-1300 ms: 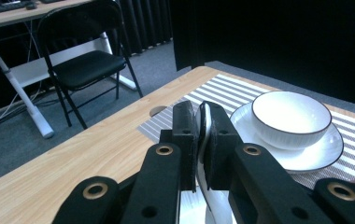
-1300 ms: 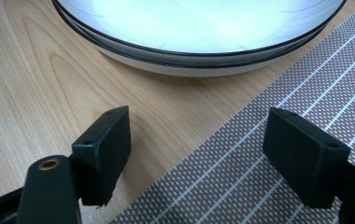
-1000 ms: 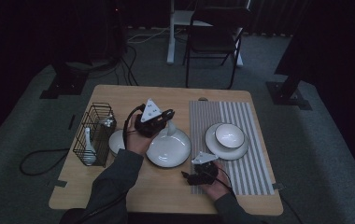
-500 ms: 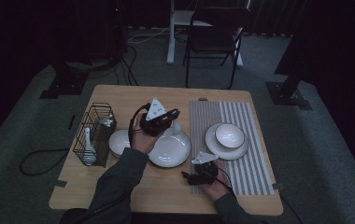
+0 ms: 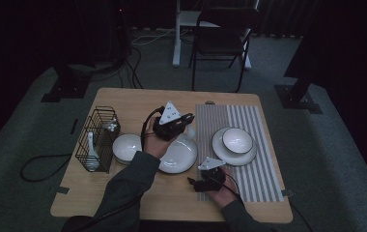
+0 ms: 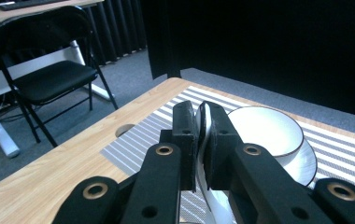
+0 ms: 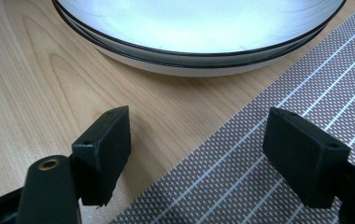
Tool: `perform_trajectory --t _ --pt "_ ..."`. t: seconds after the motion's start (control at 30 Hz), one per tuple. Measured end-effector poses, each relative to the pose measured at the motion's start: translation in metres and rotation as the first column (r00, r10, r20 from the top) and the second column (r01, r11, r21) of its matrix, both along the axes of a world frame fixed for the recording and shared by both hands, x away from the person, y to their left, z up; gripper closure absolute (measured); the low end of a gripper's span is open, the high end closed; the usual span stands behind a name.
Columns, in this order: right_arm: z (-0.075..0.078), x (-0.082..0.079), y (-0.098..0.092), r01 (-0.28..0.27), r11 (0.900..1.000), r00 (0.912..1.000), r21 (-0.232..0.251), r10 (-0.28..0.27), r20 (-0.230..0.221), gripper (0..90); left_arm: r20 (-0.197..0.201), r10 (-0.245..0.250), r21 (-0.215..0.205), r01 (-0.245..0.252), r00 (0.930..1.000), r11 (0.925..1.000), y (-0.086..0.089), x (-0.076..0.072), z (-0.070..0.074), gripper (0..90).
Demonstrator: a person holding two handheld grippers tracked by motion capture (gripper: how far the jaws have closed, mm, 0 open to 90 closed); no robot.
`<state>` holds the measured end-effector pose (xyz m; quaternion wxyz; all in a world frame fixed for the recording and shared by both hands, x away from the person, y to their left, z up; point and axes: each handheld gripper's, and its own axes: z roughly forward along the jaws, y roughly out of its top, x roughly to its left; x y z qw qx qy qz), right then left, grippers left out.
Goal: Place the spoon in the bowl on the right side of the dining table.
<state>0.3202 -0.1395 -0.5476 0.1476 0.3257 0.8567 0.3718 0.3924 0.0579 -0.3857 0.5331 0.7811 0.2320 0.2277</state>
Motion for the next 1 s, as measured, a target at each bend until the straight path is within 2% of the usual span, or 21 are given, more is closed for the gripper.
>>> perform_trajectory --t 0.37,0.63,1.0 --pt "0.0 0.0 0.0 0.0 1.0 1.0 0.0 0.0 0.001 23.4 0.003 -0.029 0.004 0.029 0.9996 0.9996 -0.015 0.003 0.002 85.4" --pt "0.0 0.0 0.0 0.0 1.0 1.0 0.0 0.0 0.0 23.4 0.001 -0.046 0.028 0.046 0.9989 0.9986 -0.027 0.01 0.001 85.4" --pt "0.0 -0.002 0.001 0.009 1.0 0.9999 -0.008 -0.009 0.004 20.7 0.0 -0.073 0.023 0.073 0.9974 0.9971 -0.037 0.015 0.0 85.4"
